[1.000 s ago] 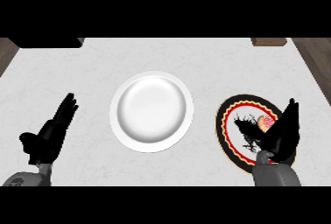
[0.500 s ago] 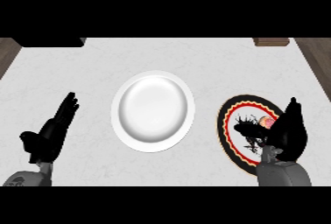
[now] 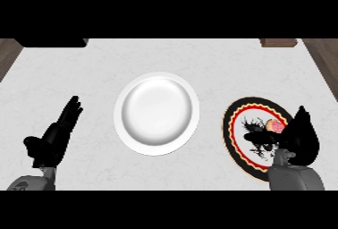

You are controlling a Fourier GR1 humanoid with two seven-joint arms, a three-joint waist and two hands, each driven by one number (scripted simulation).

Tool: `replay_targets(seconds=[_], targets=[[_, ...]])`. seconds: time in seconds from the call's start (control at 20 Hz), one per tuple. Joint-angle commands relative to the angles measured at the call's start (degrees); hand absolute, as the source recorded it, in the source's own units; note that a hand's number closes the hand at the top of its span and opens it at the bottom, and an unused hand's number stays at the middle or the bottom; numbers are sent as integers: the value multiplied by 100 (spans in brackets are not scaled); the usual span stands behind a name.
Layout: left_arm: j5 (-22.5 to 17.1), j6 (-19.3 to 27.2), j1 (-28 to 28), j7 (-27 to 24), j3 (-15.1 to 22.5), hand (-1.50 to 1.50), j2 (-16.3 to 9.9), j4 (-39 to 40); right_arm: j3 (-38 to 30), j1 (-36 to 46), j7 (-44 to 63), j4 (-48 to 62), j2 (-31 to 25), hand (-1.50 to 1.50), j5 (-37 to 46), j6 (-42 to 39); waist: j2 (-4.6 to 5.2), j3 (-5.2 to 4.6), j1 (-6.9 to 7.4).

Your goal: Pick the cupcake from the plate and place it in the plate

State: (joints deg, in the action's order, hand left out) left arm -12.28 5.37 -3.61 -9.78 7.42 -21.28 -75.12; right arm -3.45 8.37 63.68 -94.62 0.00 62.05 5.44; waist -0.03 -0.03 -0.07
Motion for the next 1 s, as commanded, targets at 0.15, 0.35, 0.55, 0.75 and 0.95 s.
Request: replay_targets(seconds=[0.15,0.35,0.55,0.75,0.95], targets=[[117,-72,91,351,-95,0,107,-375,-364,378,332,646,-53,-150,-152,-233,3,4,30],[266,-204,289,-145,-175,0,174,-130,-615,554,338,849,-224,-150,-160,-482,3,2,33],[242,-305,339,7,-289,0,176,-344,-422,403,189,1708,-6,-150,83,366,6,5,54],[398,-501,233,-135,-605,0,304,-37,-662,285,-325,1582,-166,-150,-282,170,2,3,17],[478,-492,-287,254,-645,0,358,112,-667,913,-468,2056,-285,150,-526,-94,6,3,21]])
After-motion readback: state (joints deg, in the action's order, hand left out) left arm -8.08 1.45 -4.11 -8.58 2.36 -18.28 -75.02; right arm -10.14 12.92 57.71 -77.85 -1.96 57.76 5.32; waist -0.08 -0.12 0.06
